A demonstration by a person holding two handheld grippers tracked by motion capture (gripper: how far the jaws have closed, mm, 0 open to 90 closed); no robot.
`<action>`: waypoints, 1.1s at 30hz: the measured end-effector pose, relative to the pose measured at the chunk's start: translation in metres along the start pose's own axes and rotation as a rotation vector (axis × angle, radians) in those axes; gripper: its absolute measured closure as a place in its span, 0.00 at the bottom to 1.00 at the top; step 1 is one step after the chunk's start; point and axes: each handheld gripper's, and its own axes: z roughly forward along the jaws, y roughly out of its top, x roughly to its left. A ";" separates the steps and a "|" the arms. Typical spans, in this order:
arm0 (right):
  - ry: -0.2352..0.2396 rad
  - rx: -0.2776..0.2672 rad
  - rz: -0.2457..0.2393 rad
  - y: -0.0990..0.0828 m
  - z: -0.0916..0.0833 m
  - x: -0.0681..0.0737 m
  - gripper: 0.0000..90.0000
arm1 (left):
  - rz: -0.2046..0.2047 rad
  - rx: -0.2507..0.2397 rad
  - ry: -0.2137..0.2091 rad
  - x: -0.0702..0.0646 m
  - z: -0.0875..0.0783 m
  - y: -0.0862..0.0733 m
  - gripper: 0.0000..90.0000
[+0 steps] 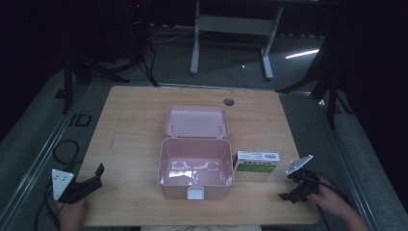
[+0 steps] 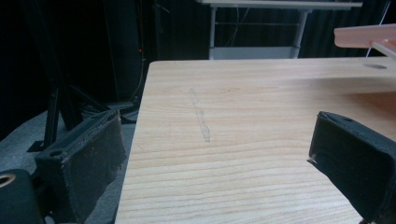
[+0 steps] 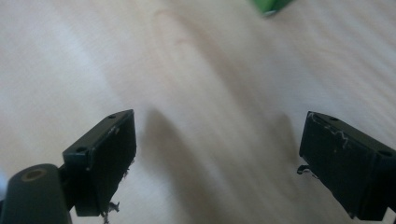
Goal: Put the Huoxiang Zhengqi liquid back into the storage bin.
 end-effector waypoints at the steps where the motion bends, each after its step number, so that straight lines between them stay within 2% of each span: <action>1: 0.015 0.039 -0.038 0.004 0.000 0.004 0.12 | 0.020 0.003 0.001 -0.001 0.000 0.000 0.04; 3: 0.024 0.062 -0.070 0.009 -0.001 0.008 0.12 | 0.025 -0.001 -0.002 -0.002 0.000 0.000 0.04; 4: 0.024 0.062 -0.070 0.009 -0.001 0.008 0.12 | 0.025 -0.001 -0.002 -0.002 0.000 0.000 0.04; 5: 0.024 0.085 -0.095 0.015 -0.002 0.012 0.13 | 0.021 -0.001 -0.007 -0.002 0.000 0.000 0.04; 6: 0.024 0.085 -0.095 0.015 -0.002 0.012 0.13 | 0.021 -0.001 -0.007 -0.002 0.000 0.000 0.04; 7: 0.026 0.098 -0.118 0.020 -0.004 0.014 0.14 | 0.015 0.001 -0.011 -0.001 0.000 0.000 0.04; 13: 0.069 0.140 -0.147 0.031 -0.005 0.019 0.14 | 0.020 -0.005 -0.007 -0.002 0.000 0.000 0.04; 14: 0.066 0.170 -0.163 0.034 -0.004 0.021 0.13 | 0.021 -0.003 -0.007 -0.001 0.000 0.000 0.04; 16: 0.064 0.195 -0.198 0.037 -0.003 0.025 0.13 | 0.022 -0.003 -0.007 -0.002 0.000 0.000 0.04; 17: 0.064 0.195 -0.198 0.037 -0.003 0.025 0.13 | 0.023 -0.003 -0.005 -0.002 0.000 0.000 0.04; 18: 0.065 0.216 -0.226 0.040 -0.002 0.029 0.13 | 0.023 -0.002 -0.004 -0.002 0.000 0.000 0.04; 21: 0.086 0.223 -0.247 0.045 -0.002 0.032 0.14 | 0.025 -0.002 -0.001 -0.002 0.000 0.000 0.04; 23: 0.079 0.227 -0.268 0.049 -0.002 0.034 0.15 | 0.026 -0.003 -0.002 -0.002 0.000 0.000 0.04; 27: 0.090 0.238 -0.278 0.054 -0.002 0.037 0.15 | 0.026 -0.004 -0.003 -0.002 0.000 0.000 0.04; 28: 0.095 0.262 -0.311 0.060 -0.001 0.042 0.15 | 0.026 -0.005 -0.004 -0.002 0.000 0.000 0.04; 33: 0.097 0.291 -0.358 0.071 -0.001 0.050 0.14 | 0.023 -0.004 -0.006 -0.001 0.000 0.000 0.04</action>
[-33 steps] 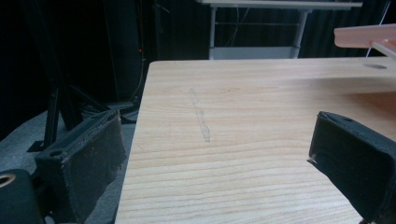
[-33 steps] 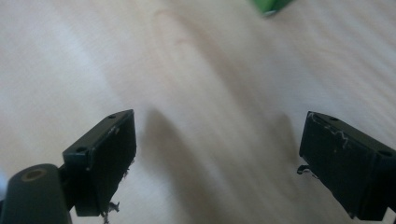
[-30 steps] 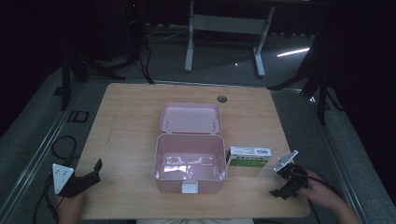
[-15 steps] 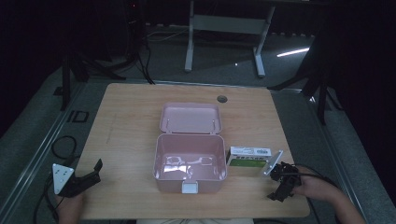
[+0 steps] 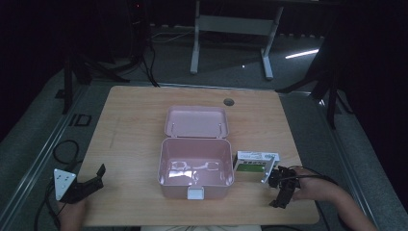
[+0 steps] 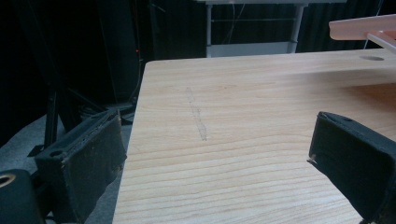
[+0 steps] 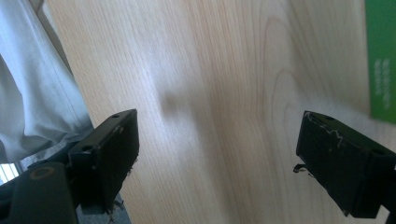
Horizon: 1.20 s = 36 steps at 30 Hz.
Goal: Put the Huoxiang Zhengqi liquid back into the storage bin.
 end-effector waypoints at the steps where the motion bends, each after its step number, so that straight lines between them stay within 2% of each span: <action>1: 0.007 0.004 -0.008 0.003 -0.001 0.001 0.14 | 0.000 0.000 0.000 0.000 0.000 0.000 0.04; 7: -0.003 0.007 -0.037 0.017 -0.012 0.004 0.14 | -0.001 0.000 -0.001 0.000 0.000 0.000 0.04; 13: 0.012 0.023 -0.080 0.033 -0.030 0.008 0.14 | 0.001 0.001 -0.003 0.000 0.000 0.000 0.04; 19: 0.025 0.011 -0.109 0.043 -0.044 0.009 0.15 | 0.000 0.002 -0.004 0.000 0.000 0.000 0.04; 25: 0.014 0.006 -0.123 0.049 -0.055 0.005 0.15 | 0.000 0.002 -0.005 0.000 0.000 0.000 0.04; 36: -0.041 0.007 -0.122 0.054 -0.074 -0.017 0.21 | 0.000 0.006 -0.008 0.001 0.000 0.000 0.04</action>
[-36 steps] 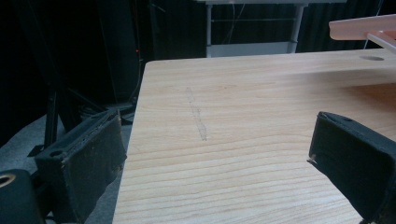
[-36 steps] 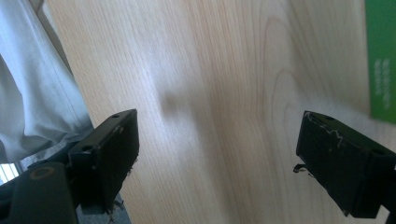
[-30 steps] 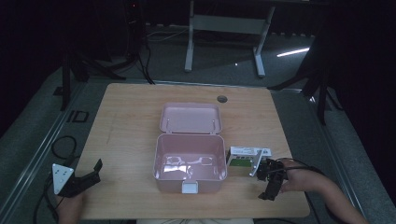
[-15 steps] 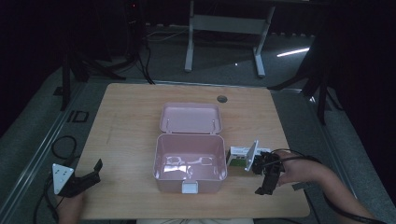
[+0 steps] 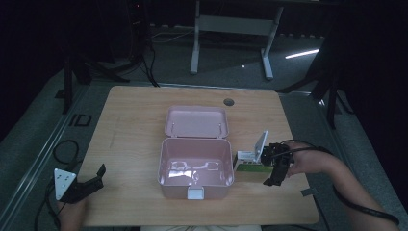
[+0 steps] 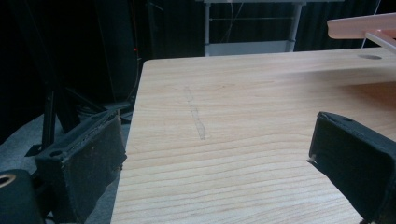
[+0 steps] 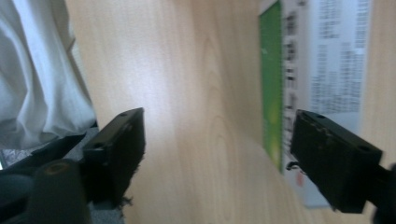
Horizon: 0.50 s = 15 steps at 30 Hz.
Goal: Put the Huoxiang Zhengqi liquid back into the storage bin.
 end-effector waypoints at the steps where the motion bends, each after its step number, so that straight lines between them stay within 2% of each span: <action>1: -0.005 0.002 0.004 0.000 -0.002 -0.003 0.21 | 0.000 0.000 0.000 0.000 0.000 0.000 0.04; 7: -0.026 -0.010 0.005 0.000 -0.013 -0.019 0.26 | 0.000 0.001 -0.001 0.000 0.000 0.000 0.04; 8: -0.046 0.005 0.004 0.000 -0.014 -0.025 0.27 | 0.000 0.002 0.000 0.000 0.000 0.000 0.04; 15: -0.055 0.038 0.004 0.005 -0.014 -0.040 0.32 | 0.000 0.003 -0.002 0.000 0.000 0.000 0.04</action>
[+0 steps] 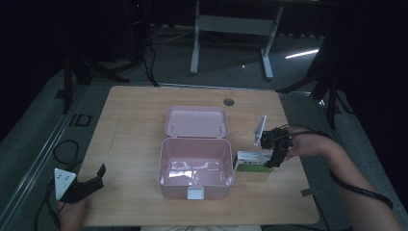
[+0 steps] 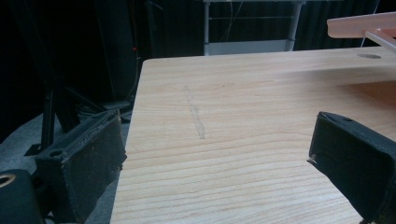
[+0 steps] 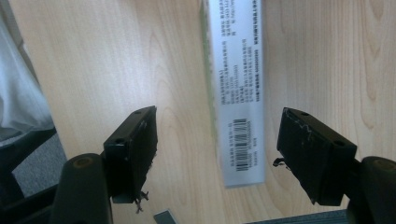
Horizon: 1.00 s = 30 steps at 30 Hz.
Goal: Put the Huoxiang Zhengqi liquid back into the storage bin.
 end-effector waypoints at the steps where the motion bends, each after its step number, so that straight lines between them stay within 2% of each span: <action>1: 0.008 0.004 0.001 0.001 0.001 -0.002 0.32 | -0.001 0.000 0.000 0.000 0.000 0.000 0.04; 3: 0.014 0.006 -0.002 0.002 0.002 -0.003 0.32 | 0.000 0.000 0.000 0.000 0.000 0.000 0.04; 4: -0.004 0.012 -0.015 0.004 0.004 -0.004 0.34 | 0.000 0.000 0.000 0.000 0.000 0.000 0.04; 15: -0.001 0.017 -0.051 0.014 0.020 -0.014 0.41 | 0.001 0.001 -0.001 0.000 0.000 0.000 0.04; 17: 0.009 0.026 -0.050 0.015 0.025 -0.015 0.41 | 0.000 0.002 -0.001 0.000 0.000 0.000 0.04; 22: -0.001 0.054 -0.054 0.017 0.036 -0.019 0.45 | 0.001 0.002 -0.001 0.000 0.000 0.000 0.04; 30: 0.017 0.054 -0.057 0.018 0.051 -0.020 0.52 | 0.002 0.002 -0.001 0.000 0.000 0.000 0.04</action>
